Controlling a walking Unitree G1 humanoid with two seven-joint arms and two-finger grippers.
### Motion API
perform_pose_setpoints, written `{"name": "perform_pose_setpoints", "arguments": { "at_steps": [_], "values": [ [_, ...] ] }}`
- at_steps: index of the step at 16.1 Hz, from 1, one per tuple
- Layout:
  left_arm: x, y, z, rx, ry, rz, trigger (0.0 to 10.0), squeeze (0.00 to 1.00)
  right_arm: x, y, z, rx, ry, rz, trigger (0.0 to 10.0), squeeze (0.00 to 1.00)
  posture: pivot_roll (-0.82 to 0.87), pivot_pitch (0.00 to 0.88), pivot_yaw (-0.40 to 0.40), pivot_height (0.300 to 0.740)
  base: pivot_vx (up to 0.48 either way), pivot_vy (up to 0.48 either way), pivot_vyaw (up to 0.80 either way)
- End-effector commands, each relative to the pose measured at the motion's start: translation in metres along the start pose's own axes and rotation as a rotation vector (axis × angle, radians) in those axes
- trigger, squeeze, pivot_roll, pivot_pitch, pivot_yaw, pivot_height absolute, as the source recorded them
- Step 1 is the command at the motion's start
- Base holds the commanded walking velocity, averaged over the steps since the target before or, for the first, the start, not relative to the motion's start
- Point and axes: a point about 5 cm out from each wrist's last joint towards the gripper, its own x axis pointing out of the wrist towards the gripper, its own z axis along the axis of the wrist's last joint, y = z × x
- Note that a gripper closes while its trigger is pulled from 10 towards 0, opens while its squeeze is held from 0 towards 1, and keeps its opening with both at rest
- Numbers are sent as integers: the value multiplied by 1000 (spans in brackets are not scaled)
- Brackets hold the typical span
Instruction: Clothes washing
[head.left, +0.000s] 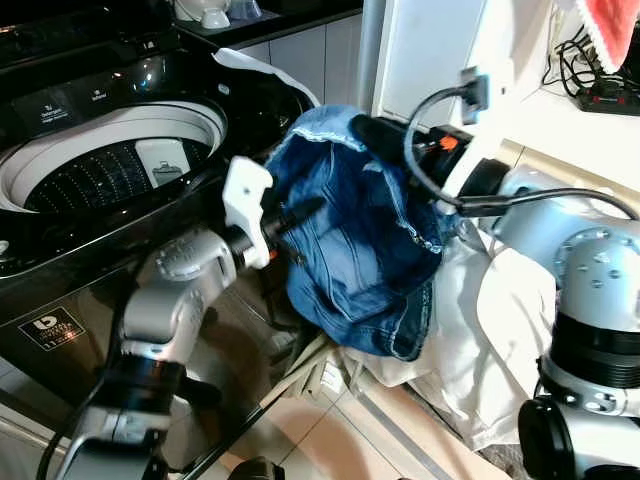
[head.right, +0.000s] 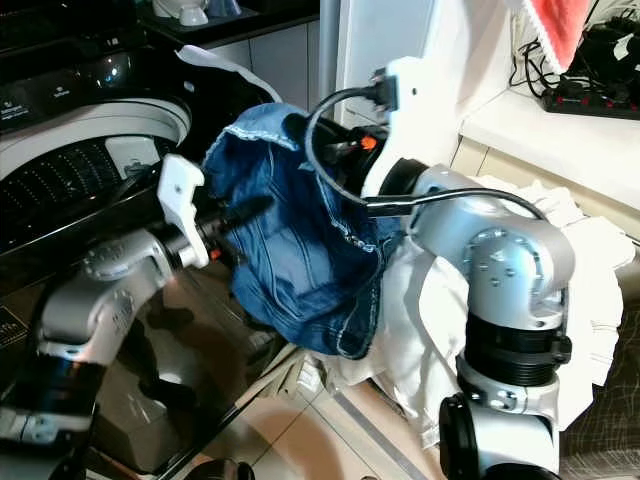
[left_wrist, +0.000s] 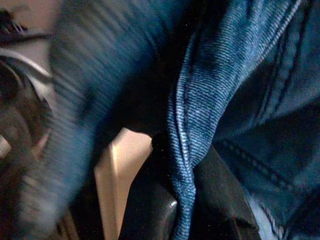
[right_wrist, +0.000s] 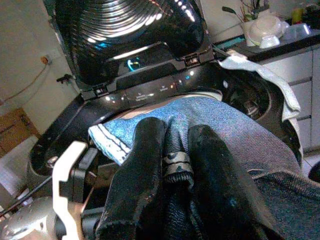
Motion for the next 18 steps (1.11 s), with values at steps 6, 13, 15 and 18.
{"name": "perform_pose_setpoints", "arguments": {
  "at_steps": [6, 13, 15, 18],
  "values": [
    [1, 54, 80, 228, -137, 246, 0, 0, -24, 16, 48, -132, -151, 149, 10000, 1000, 1, 0, 23, 740, 0, 0, 0],
    [-25, 125, 225, 880, -144, 961, 0, 0, -20, 15, 33, -219, -94, 79, 10000, 0, 9, 0, 40, 740, 0, 0, 0],
    [-25, 125, 225, 880, -144, 961, 0, 0, -20, 15, 33, -219, -94, 79, 10000, 0, 9, 0, 40, 740, 0, 0, 0],
    [-25, 125, 225, 880, -144, 961, 0, 0, -20, 15, 33, -219, -94, 79, 10000, 0, 9, 0, 40, 740, 0, 0, 0]
  ]
}}
